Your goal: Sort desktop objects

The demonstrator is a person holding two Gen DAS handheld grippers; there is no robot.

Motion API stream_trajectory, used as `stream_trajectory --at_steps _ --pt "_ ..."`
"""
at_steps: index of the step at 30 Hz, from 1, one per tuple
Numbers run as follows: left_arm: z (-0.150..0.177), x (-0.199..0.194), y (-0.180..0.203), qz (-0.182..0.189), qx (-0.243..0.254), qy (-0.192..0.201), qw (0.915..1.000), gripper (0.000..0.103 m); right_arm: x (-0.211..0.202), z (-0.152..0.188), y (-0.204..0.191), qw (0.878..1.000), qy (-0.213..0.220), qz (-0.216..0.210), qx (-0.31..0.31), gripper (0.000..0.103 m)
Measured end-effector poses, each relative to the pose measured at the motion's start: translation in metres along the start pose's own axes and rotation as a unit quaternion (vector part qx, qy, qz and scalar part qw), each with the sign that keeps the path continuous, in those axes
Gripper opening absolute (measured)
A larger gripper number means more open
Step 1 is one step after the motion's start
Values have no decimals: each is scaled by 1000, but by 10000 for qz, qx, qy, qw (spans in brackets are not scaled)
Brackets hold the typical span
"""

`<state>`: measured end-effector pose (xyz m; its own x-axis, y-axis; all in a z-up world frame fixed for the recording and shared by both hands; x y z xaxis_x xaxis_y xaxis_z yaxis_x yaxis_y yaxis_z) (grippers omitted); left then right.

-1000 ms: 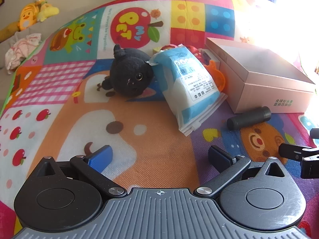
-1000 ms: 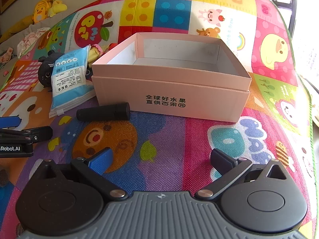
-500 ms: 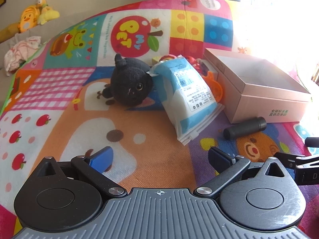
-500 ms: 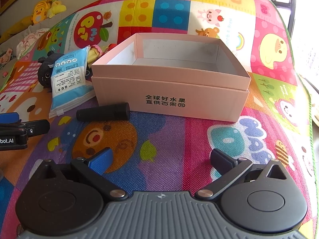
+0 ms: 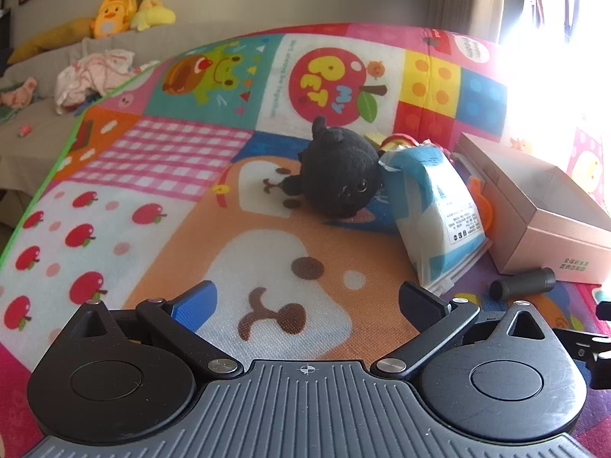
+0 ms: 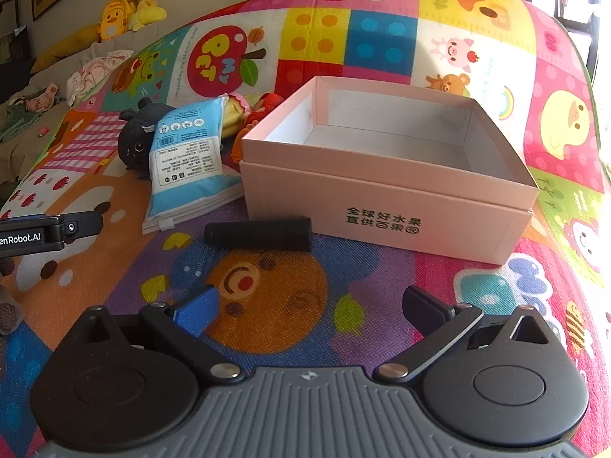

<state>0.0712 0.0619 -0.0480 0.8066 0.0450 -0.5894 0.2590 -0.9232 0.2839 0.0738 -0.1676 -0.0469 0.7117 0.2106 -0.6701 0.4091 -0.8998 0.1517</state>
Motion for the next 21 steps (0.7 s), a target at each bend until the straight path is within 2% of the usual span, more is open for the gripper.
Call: stream_trajectory --at_steps 5,8,10,15,21 --pt "2 2 -4 41 -136 -58 9999 103 20 -24 -21 9997 74 110 -223 97" --pt "2 2 -5 55 -174 -58 9998 103 32 -31 -29 9996 2 95 -274 86" --pt "2 2 -5 57 -171 -53 9998 103 33 -35 -31 9993 66 159 -317 75" --pt "2 2 -5 43 -167 -60 9998 103 21 -27 -22 9993 67 153 -328 75" --pt "3 3 -1 -27 3 -68 10000 103 -15 6 11 9991 116 329 -227 75"
Point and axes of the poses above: each gripper's, at about its wrist camera, not at the fingertips, and x roughly the way its jaws point, y to its right, z to its underside, the point moved 10 cm from there along x, roughly the way its jaws point, and after that the axes turned 12 degrees about -x, right-handed, at the moved point
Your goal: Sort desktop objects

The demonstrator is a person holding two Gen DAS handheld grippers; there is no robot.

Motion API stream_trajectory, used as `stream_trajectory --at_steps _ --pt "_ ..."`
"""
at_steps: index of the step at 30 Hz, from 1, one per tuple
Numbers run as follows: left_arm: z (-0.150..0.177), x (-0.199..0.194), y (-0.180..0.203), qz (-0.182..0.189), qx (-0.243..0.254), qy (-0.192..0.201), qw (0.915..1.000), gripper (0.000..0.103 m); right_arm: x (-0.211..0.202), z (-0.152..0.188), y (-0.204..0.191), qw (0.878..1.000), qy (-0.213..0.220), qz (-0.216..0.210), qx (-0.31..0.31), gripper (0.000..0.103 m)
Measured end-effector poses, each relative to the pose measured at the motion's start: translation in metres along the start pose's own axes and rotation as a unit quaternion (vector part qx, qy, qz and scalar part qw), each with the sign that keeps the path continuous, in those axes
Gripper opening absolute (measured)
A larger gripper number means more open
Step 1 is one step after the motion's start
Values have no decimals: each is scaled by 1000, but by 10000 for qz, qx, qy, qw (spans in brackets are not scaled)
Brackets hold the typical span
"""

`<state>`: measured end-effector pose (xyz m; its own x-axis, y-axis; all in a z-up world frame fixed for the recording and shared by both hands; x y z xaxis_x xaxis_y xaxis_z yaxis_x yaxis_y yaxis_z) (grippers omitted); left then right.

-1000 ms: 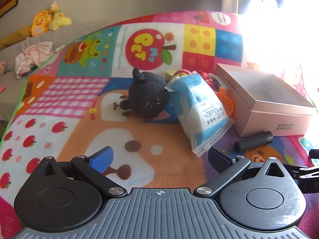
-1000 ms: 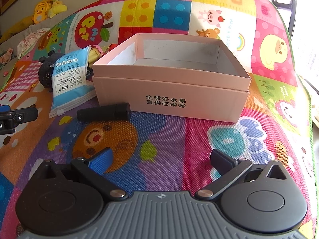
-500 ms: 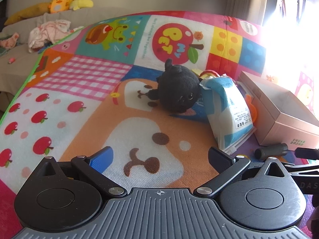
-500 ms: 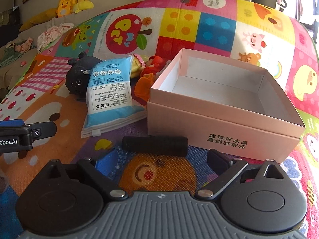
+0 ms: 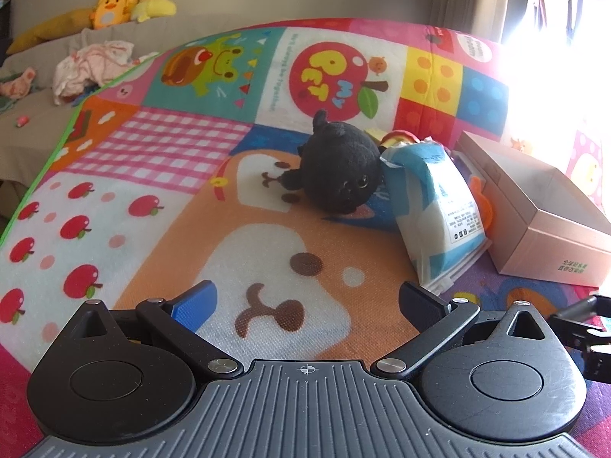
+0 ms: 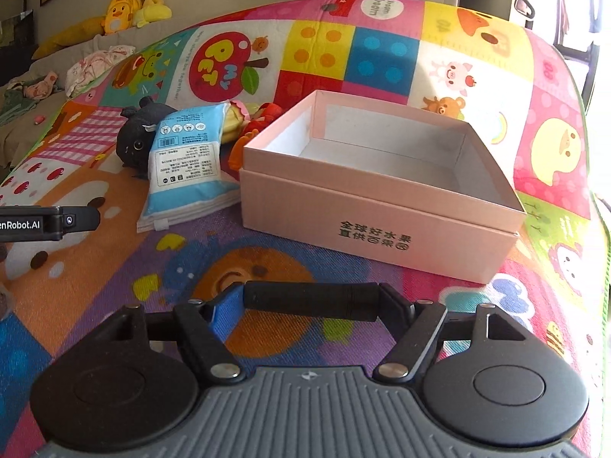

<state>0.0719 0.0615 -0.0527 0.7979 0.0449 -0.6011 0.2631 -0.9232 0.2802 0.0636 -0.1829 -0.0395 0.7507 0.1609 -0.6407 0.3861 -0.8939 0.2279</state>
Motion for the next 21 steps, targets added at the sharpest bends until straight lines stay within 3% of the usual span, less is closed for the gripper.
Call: stream_trajectory --at_steps 6,8,10,15,18,19,21 --pt "-5 4 39 429 25 -304 9986 103 -17 30 29 9990 32 170 412 75" --pt "-10 7 56 538 91 -315 9980 103 -21 30 34 9979 167 155 599 80" --pt "-13 12 74 568 274 -285 9976 103 -23 29 38 9968 282 196 729 90" --pt "-22 32 101 546 374 -335 9972 103 -22 30 40 9953 283 97 923 90" --pt "-33 46 107 419 315 -335 9981 92 -23 31 41 9947 321 62 973 92" --pt "-35 50 108 372 325 -356 9981 82 -23 31 41 9946 325 56 989 93" --pt "-37 58 109 349 336 -429 9979 80 -22 31 42 9942 319 20 1028 94"
Point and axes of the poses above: each gripper's, at about its wrist camera, not at the fingertips, and x roughly the way its jaws point, y to its right, z to its underside, the point moved 10 cm from there along x, roughly the way its jaws point, and after that the axes turned 12 degrees about -x, right-handed, at the moved point
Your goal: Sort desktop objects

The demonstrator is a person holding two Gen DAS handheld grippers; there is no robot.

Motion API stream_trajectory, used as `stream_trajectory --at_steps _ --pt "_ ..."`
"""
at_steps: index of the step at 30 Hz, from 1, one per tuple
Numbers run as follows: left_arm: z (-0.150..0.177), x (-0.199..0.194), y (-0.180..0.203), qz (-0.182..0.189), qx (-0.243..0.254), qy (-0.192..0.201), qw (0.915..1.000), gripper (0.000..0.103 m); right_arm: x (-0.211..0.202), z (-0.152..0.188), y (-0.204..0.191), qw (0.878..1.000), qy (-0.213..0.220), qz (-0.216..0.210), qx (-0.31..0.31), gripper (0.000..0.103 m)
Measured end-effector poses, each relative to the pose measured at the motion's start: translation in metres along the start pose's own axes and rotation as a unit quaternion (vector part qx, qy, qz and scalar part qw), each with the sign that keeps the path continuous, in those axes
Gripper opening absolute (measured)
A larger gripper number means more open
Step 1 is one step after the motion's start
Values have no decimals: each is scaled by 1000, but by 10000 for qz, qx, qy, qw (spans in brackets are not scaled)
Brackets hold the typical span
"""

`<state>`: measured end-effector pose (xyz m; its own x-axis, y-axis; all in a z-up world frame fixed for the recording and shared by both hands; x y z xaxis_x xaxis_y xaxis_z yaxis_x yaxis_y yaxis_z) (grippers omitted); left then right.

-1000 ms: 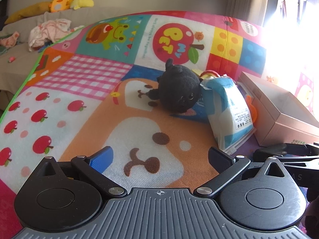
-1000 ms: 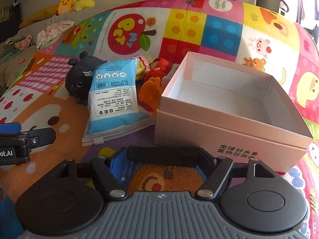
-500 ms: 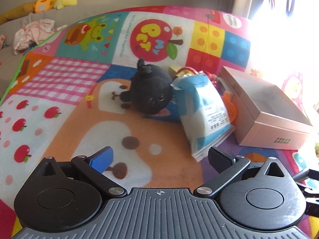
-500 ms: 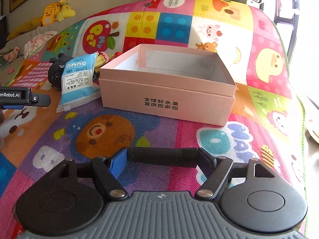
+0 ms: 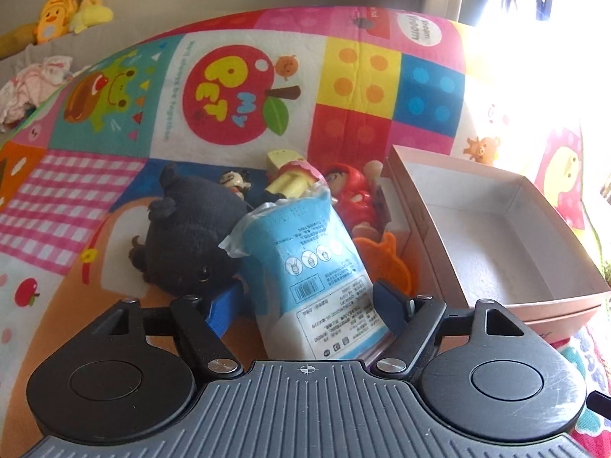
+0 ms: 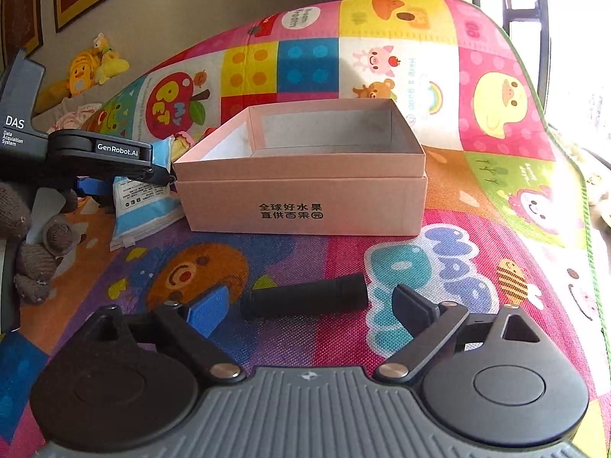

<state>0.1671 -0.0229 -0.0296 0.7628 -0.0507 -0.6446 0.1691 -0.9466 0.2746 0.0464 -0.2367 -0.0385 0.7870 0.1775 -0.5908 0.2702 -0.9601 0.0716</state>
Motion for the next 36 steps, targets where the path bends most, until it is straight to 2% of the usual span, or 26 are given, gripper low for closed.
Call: stream_trajectory --at_steps 4,11,21,22,24,25,26,30,34,36 --pt "2 1 2 16 164 -39 9999 72 3 1 2 9999 -59 -50 106 95" --pt "11 -19 -3 152 359 -171 9991 58 5 1 3 9998 -121 -35 170 96" --pt "53 -78 -23 656 638 -696 9934 59 5 1 4 9998 -137 18 151 98" --pt "57 -82 -24 682 622 -715 9932 60 5 1 4 9998 -141 33 150 98" --pt "64 -91 -27 725 549 -731 9932 72 4 1 4 9998 -134 49 141 98" --pt "67 -94 -28 731 524 -721 9933 87 4 1 4 9998 -135 52 143 98" --pt "71 -97 -28 715 519 -675 9938 96 4 1 4 9998 -133 57 141 99" --pt "87 -102 -22 708 738 -614 9929 97 4 0 4 9998 -120 64 131 100" --pt "99 -95 -16 832 668 -775 9913 100 3 0 4 9998 -111 75 134 101" --pt "100 -93 -12 905 628 -731 9912 102 3 0 4 9998 -104 83 144 101"
Point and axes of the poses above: each gripper's, at about its wrist camera, not at the fingertips, and x roughly the way its jaws point, y to its right, z to its underside, the point moved 10 cm from there along x, roughly the way its jaws point, and after that the axes turned 12 degrees about -x, right-handed, at the moved point
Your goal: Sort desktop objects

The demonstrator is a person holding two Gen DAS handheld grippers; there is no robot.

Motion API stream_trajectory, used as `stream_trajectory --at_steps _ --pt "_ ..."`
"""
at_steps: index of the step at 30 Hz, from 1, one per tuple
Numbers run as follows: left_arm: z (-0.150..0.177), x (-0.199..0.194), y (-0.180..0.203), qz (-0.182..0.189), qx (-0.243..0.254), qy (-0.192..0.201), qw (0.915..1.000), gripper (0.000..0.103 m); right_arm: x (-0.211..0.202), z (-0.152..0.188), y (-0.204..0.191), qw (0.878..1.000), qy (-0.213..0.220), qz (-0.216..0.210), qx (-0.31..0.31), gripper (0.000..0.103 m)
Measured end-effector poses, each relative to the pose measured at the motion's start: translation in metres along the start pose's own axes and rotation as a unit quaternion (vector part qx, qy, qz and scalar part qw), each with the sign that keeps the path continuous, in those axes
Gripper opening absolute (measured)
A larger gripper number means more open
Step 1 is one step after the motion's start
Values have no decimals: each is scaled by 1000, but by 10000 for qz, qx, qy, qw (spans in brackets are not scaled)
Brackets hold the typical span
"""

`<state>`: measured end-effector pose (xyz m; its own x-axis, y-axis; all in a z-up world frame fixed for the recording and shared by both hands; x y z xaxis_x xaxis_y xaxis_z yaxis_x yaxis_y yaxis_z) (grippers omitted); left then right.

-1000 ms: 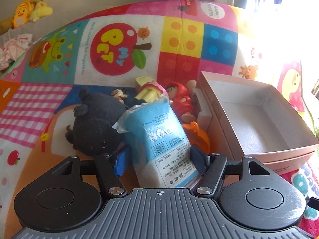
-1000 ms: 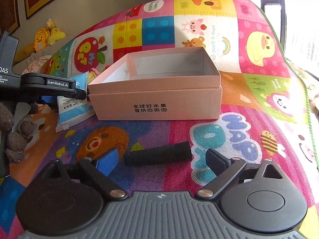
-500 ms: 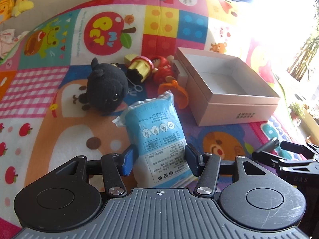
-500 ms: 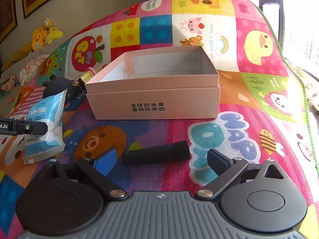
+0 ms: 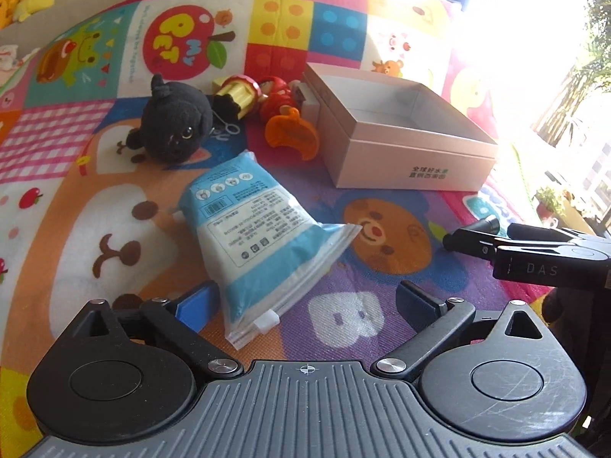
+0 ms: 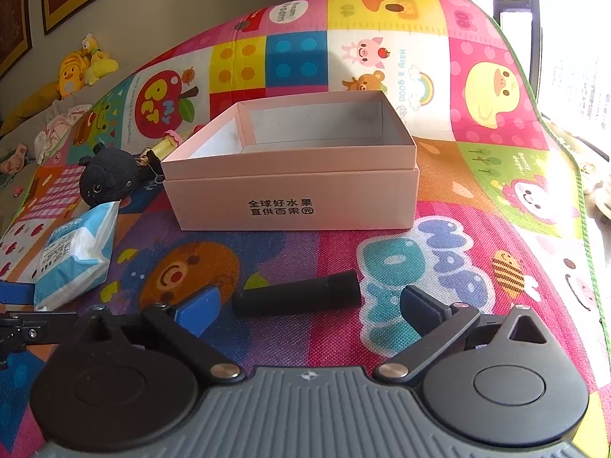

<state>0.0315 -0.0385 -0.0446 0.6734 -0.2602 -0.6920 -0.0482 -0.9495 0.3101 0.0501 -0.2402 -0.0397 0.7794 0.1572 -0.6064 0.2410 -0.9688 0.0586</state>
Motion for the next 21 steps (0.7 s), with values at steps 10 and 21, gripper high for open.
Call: stream_trajectory --at_steps 10,21 --pt "-14 -1 -40 -864 56 404 9954 103 -3 -2 -2 9999 79 8 -76 103" --pt "-17 -9 -91 -1143 -678 468 9900 103 0 -1 -7 9995 -48 49 -296 103"
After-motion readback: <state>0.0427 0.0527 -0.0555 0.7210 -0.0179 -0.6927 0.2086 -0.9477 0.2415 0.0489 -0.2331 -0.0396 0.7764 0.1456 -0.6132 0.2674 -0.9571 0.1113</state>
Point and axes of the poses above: each gripper's, at about its wrist camera, not at the fingertips, and x roughly the way its jaws point, y to its right, z to its underside, the point moved 10 cm from there along x, roughly the way its jaws point, and after that the axes turned 12 degrees about -x, right-handed, at the moved point
